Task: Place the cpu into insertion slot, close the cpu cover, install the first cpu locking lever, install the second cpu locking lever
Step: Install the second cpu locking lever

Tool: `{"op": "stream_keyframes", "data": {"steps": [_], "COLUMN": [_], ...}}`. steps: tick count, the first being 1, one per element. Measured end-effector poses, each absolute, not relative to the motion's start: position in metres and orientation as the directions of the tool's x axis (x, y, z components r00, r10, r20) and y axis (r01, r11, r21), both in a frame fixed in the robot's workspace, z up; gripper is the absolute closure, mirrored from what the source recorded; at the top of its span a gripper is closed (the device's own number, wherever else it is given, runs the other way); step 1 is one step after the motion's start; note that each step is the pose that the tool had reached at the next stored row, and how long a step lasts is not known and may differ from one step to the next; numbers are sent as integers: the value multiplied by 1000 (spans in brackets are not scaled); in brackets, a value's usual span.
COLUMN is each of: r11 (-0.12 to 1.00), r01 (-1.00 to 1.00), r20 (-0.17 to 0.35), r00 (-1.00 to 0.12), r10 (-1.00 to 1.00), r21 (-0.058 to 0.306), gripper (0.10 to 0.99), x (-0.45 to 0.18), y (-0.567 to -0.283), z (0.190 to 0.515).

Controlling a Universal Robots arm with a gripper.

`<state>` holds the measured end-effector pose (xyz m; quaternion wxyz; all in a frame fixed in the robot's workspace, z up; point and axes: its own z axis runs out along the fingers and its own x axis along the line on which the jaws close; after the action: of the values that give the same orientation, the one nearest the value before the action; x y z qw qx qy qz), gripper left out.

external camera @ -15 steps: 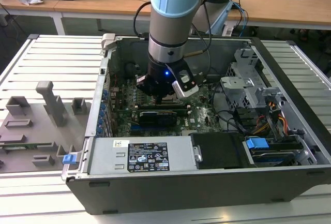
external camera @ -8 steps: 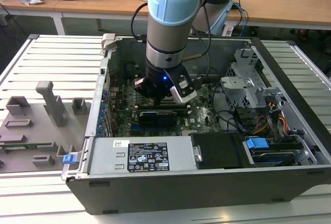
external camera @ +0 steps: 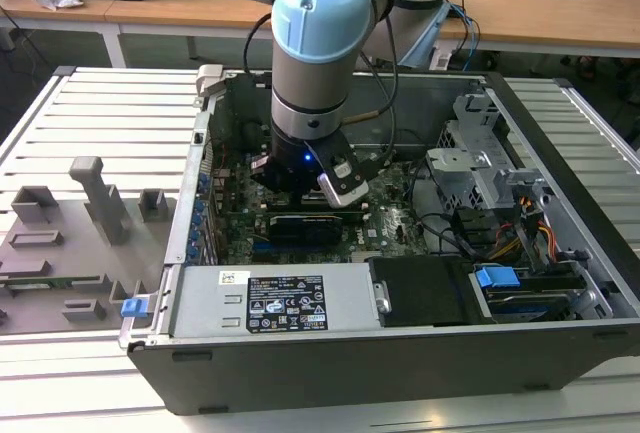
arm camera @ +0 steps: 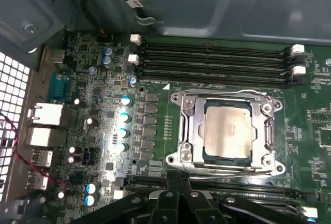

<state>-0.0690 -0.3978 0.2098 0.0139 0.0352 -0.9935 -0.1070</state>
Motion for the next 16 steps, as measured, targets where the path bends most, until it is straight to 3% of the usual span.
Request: {"op": "stream_keyframes", "data": {"steps": [16], "r11": [961], "r01": [-67], "r20": [16], "r00": [-997], "r10": [-74], "r21": [268], "gripper": [980], "x": [-76], "y": [-394], "z": [196]}}
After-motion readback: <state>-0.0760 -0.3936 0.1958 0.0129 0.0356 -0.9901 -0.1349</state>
